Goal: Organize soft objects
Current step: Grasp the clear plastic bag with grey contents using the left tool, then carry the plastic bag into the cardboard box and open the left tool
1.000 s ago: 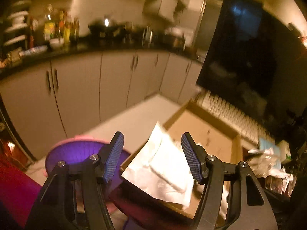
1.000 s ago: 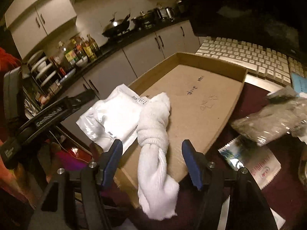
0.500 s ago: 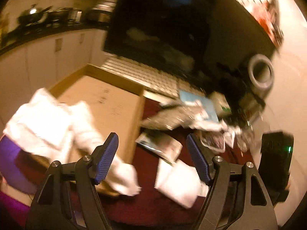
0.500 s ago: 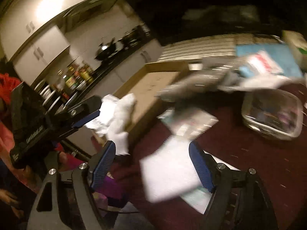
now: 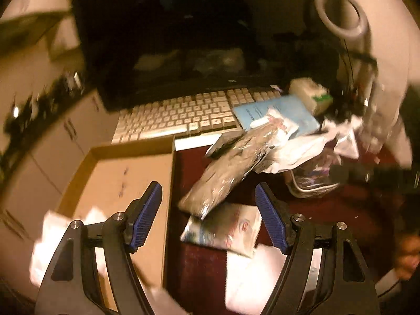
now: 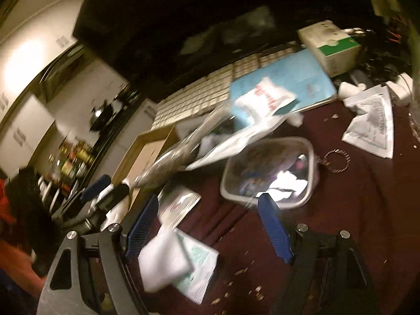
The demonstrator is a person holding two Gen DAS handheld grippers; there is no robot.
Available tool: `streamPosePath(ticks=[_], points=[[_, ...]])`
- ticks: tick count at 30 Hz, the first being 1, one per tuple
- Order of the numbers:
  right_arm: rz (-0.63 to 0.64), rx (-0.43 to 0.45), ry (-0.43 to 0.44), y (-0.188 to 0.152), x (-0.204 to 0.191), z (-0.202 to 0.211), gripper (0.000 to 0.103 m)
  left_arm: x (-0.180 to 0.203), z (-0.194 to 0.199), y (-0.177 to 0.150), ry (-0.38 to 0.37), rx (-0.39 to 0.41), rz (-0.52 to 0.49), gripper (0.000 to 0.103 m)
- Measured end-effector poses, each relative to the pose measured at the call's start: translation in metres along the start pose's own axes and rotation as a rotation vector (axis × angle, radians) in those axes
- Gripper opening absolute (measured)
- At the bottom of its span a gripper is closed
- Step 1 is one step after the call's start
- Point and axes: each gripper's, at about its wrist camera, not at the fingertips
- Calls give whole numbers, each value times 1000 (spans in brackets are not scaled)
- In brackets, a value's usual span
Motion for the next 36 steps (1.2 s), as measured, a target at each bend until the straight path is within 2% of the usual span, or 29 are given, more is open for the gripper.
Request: streamPosePath(ticks=[5,7,11,13,15,17,18,19,20,22,25,30,34,36], points=[[-47,30,-42,19,11,-7,72,6,-27,9,-44,-43,-45,74],[-65,15,-52,27,16,-13,68,12,-35,12,-49,-50,-87,74],[-99,-11,-61,35,22,-27,52,25,-50,19,-64,-77,-140,74],[-100,-10,-85,36,22,-33,48,33,-60,20,-31,-96,-187,74],[-95,-24,-87,36,22,-38,32,41,-69,20,4,-114,-236,74],[-95,-21,-86,35,22,-36,28,42,-77,18,-5,-136,-236,63],[-92,-18,-86,35,22,-35,25,39,-80,17,-13,-154,-228,50],[-91,-18,-87,33,22,-33,25,36,-83,16,-14,-167,-217,38],[-91,-20,-86,32,22,-33,20,32,-84,15,-18,-172,-202,36],[-95,-13,-75,29,22,-27,15,22,-83,14,-42,-169,-151,23],[-87,0,-64,25,18,-17,10,10,-74,15,-75,-164,-66,17],[-95,58,-47,20,11,7,8,-6,-54,14,-150,-166,75,15],[-81,117,-42,19,3,26,8,-29,-36,10,-235,-145,285,14],[-71,112,-65,19,0,30,8,-38,-30,10,-261,-129,353,14]])
Point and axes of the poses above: each gripper's, at about its wrist camera, not at the fingertips, and z roughly against the way its jaws point, x to its right, y to its top, and after that the axes turned 4 degrees about x, right-handed
